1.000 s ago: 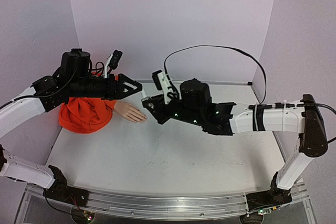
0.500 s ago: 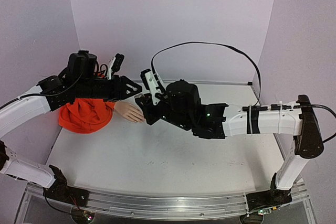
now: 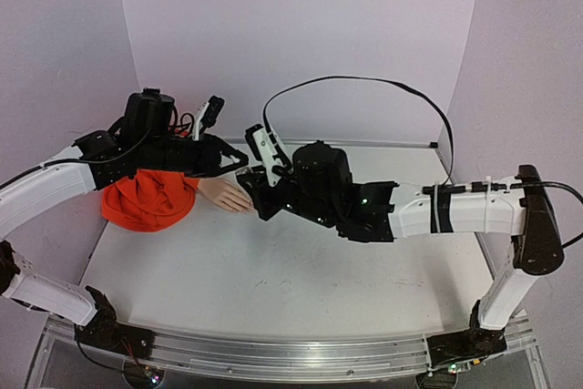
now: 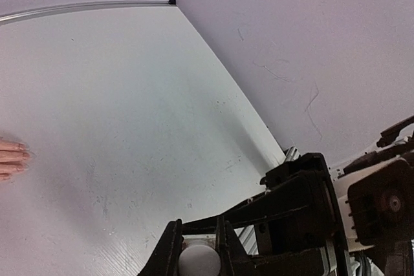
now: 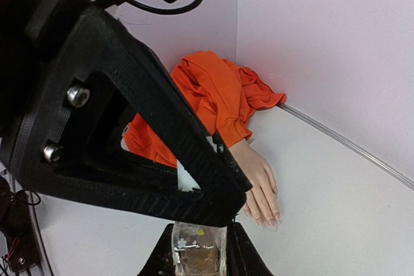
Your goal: Paint the nails
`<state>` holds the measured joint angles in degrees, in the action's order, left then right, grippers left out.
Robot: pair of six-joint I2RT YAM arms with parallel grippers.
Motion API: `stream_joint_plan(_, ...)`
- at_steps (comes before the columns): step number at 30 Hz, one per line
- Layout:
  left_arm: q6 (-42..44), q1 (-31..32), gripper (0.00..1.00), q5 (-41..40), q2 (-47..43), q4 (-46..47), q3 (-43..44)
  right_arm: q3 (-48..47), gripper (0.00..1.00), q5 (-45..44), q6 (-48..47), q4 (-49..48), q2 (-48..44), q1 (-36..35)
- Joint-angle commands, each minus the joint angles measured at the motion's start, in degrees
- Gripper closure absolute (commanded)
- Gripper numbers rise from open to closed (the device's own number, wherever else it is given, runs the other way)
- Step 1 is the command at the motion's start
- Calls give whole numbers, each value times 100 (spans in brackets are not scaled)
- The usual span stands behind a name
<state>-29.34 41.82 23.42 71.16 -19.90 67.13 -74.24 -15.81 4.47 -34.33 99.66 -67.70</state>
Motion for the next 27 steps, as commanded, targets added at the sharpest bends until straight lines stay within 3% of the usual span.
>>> stream_joint_plan(1, 665, 82, 100, 1891, -23, 795, 179, 392, 100, 2380, -12, -1148, -735, 367)
stream_joint_plan(3, 1000, 138, 100, 2626, -66, 907, 239, 828, 100, 4947, 509, -2016, -974, 948)
stream_joint_plan(5, 1244, 206, 100, 3270, -103, 1025, 308, 1298, 100, 7602, 1647, -4002, -1030, 1335)
stream_joint_plan(7, 1427, 280, 100, 3676, -113, 1082, 408, 1568, 100, 8502, 2958, -5873, -975, 1375)
stream_joint_plan(9, 1500, 327, 100, 3847, -81, 1085, 512, 1540, 100, 8565, 3358, -6111, -923, 1376)
stream_joint_plan(13, 1413, 343, 99, 3604, -61, 1091, 587, 1745, 100, 8156, 3276, -6013, -931, 1390)
stream_joint_plan(14, 1350, 344, 92, 3401, -79, 1091, 568, 1813, 100, 8014, 3182, -5947, -967, 1408)
stream_joint_plan(17, 1165, 302, 47, 2551, -267, 963, 423, 1974, 100, 7441, 2458, -4994, -1172, 1451)
stream_joint_plan(20, 1034, 255, 15, 1703, -462, 457, 383, 1887, 100, 6140, 1204, -2983, -1510, 1451)
stream_joint_plan(23, 703, 192, 6, 883, -554, -102, 431, 1857, 100, 4511, 705, -2025, -1719, 1420)
stream_joint_plan(27, 128, 151, 9, 461, -449, -510, 554, 1621, 100, 2237, 327, -1364, -1647, 1045)
